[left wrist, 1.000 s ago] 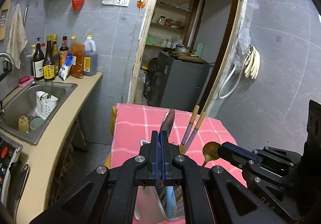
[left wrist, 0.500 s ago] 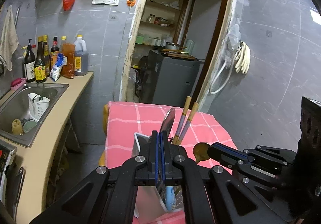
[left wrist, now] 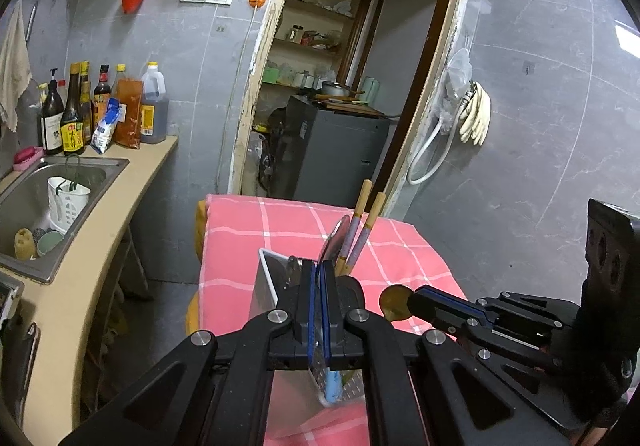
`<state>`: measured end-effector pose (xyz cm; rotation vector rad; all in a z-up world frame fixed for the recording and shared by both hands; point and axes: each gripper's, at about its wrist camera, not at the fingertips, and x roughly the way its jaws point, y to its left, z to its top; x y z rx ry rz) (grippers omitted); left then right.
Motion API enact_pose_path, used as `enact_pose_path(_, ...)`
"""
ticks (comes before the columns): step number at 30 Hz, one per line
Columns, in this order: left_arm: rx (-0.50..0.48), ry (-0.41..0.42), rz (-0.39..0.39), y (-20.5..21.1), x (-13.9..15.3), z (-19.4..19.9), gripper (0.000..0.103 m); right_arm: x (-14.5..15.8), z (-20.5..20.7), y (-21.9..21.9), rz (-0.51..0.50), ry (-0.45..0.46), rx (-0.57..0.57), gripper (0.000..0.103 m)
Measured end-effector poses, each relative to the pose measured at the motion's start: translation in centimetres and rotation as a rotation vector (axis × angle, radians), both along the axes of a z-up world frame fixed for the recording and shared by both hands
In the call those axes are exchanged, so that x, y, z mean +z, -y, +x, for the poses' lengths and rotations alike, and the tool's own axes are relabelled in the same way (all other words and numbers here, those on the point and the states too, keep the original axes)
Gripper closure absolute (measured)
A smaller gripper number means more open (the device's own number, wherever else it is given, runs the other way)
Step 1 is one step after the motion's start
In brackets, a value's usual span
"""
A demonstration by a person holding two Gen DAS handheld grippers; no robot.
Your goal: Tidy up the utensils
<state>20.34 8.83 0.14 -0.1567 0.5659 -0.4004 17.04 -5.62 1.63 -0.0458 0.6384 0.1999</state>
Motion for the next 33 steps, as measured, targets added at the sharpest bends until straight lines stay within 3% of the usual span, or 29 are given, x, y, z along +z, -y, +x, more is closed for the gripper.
enact_pose_path(16, 0.048, -0.036, -0.010, 0.3, -0.2, -1.5, 0.092, -0.4, -0.7, 2.4, 0.122, -0.007, 0.021, 0.101)
enact_pose_path(19, 0.061, -0.017, -0.009, 0.6, 0.2, -2.2, 0.079, -0.3, -1.6, 3.4, 0.128, 0.012, -0.001, 0.097)
enact_pose_path(21, 0.080, -0.007, -0.011, 0.7, 0.3, -2.8, 0.059, -0.2, -2.4, 4.2, 0.138, 0.031, -0.022, 0.078)
enact_pose_path(23, 0.100, 0.012, -0.018, 0.7, 0.5, -3.4, 0.049, 0.1, -3.2, 5.1, 0.152, 0.054, -0.043, 0.063)
enact_pose_path(26, 0.130, 0.032, -0.011, 1.1, 1.0, -4.5, 0.038, 0.7, -4.5, 6.5, 0.158, 0.084, -0.072, 0.061)
enact_pose_path(28, 0.152, 0.041, -0.006, 1.3, 1.1, -5.3, 0.030, 1.1, -5.4, 7.3, 0.165, 0.099, -0.088, 0.055)
enact_pose_path(30, 0.176, 0.054, 0.000, 1.5, 1.3, -6.3, 0.016, 1.4, -6.4, 8.2, 0.178, 0.117, -0.103, 0.040)
enact_pose_path(33, 0.220, 0.069, 0.019, 1.7, 1.6, -7.9, 0.006, 2.0, -7.7, 8.8, 0.189, 0.125, -0.122, 0.029)
